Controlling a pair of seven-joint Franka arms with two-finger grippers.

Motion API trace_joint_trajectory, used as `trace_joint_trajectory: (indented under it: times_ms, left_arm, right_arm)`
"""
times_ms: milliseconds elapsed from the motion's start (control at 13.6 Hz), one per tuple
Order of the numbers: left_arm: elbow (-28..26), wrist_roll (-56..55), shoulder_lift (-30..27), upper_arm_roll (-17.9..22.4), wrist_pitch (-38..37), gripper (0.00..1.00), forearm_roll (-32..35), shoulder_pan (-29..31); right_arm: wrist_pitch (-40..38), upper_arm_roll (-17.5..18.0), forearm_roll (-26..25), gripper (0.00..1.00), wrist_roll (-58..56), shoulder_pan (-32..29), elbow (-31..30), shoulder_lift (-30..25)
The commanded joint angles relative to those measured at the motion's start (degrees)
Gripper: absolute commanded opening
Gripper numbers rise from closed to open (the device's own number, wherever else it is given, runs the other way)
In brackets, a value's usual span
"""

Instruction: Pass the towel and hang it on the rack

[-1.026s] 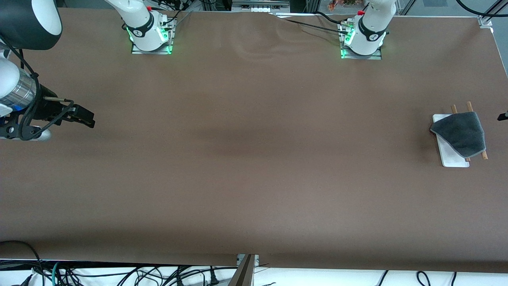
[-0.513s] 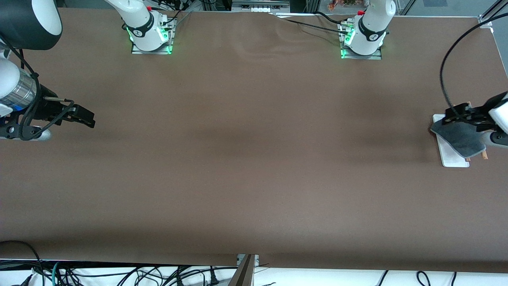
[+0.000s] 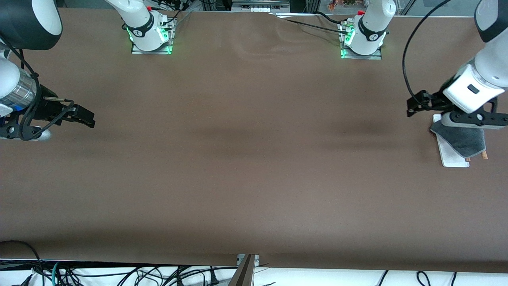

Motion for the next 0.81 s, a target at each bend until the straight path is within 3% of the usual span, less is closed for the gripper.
trace_joint_trajectory:
  times_ms: [0, 220, 513, 733]
  left_arm:
    - [-5.61, 0.22, -3.93, 2.51, 3.18, 1.0, -2.58, -1.07]
    - [-5.0, -0.12, -3.84, 2.78, 3.27, 1.0, 6.37, -3.97]
    - [-4.91, 0.14, -3.49, 4.44, 3.27, 1.0, 0.43, -3.89]
    - [-4.91, -0.04, -3.49, 4.62, 3.27, 1.0, 0.41, -3.89]
  right_arm:
    - [-0.77, 0.03, 0.91, 0.99, 0.37, -0.18, 0.79, 0.27]
    - [-0.77, 0.03, 0.82, 0.99, 0.37, -0.18, 0.79, 0.27]
    - [-0.86, 0.03, 0.91, 0.99, 0.37, -0.18, 0.7, 0.27]
    - [-0.86, 0.03, 0.91, 0.99, 0.37, -0.18, 0.7, 0.27]
